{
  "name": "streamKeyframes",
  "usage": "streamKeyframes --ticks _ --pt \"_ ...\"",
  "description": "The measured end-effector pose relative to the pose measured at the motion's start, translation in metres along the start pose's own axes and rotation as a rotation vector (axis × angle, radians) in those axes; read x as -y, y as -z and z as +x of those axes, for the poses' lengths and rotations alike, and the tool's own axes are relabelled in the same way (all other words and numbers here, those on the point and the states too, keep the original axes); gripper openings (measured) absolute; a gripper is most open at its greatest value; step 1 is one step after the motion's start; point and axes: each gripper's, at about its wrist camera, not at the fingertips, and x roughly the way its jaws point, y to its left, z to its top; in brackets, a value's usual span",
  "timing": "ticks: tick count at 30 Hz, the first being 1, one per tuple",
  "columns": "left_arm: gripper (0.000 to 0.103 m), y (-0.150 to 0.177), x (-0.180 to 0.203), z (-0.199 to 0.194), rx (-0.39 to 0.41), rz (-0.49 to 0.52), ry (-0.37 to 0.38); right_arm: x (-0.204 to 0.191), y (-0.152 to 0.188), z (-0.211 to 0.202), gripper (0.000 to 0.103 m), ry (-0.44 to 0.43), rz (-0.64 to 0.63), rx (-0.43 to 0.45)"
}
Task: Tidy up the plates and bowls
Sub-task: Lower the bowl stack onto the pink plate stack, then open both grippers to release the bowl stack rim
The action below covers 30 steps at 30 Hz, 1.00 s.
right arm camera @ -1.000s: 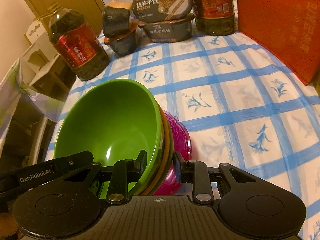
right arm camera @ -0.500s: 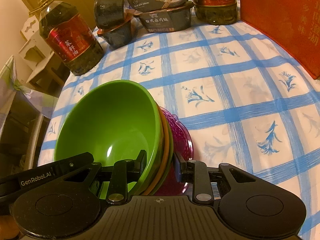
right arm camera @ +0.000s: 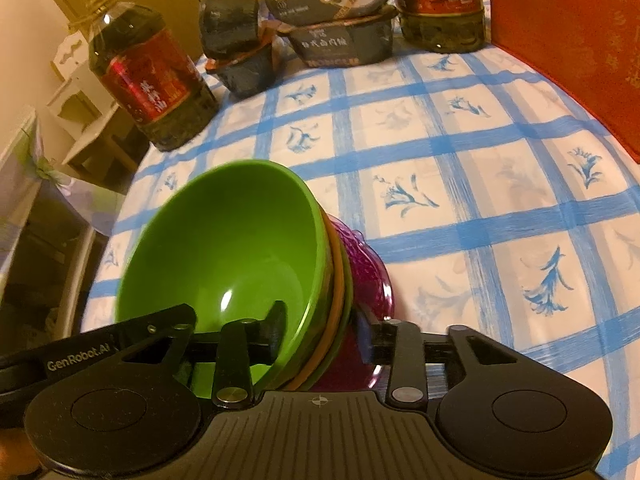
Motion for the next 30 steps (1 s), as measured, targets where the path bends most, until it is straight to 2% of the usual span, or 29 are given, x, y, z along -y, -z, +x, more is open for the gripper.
streamKeyframes --ticks 1,3,14,21,30 --pt "0.036 0.0 0.0 -0.001 0.002 0.0 -0.004 -0.001 0.0 -0.002 0.06 0.0 -0.002 0.008" --pt "0.039 0.001 0.0 -0.004 0.008 -0.001 -0.005 -0.002 0.0 -0.007 0.061 -0.004 -0.004 0.02" --pt "0.054 0.01 0.005 -0.042 0.061 0.005 -0.001 -0.004 0.013 -0.044 0.067 -0.025 0.012 0.068" --pt "0.067 0.027 0.01 -0.073 0.101 0.009 -0.005 -0.006 0.026 -0.072 0.071 -0.038 0.028 0.097" --pt "0.075 0.052 0.012 -0.111 0.15 0.023 -0.01 -0.01 0.052 -0.105 0.072 -0.042 0.037 0.119"
